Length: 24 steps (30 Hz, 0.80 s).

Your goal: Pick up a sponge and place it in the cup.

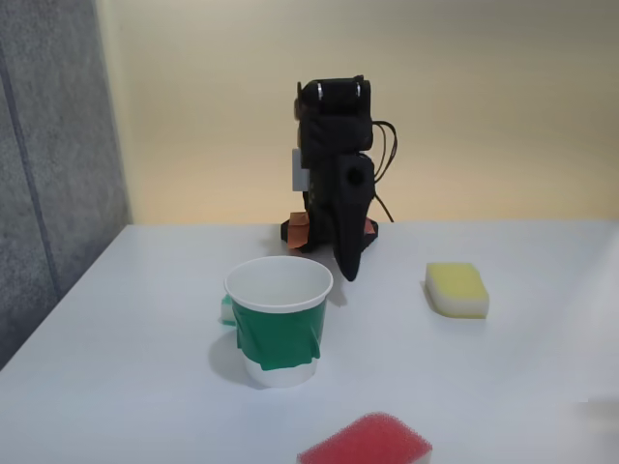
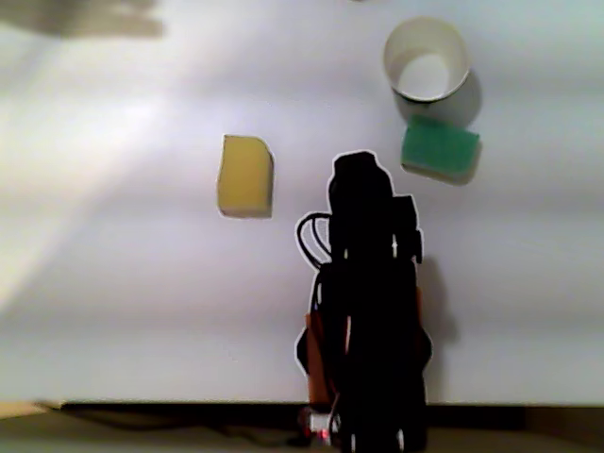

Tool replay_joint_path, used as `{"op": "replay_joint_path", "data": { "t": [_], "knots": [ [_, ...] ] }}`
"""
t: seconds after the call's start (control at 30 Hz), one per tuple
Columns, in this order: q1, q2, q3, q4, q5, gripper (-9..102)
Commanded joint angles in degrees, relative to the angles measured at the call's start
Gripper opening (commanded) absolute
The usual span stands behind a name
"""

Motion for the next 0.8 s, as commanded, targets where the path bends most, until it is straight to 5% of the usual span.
{"op": "replay_joint_path", "data": {
  "t": [0.0,0.27,0.77],
  "knots": [
    [0.97,0.62,0.09,3.25,-0.44,0],
    [0.97,0.7,0.09,12.92,-0.18,0],
    [1.14,0.7,0.09,13.01,0.09,0]
  ]
}}
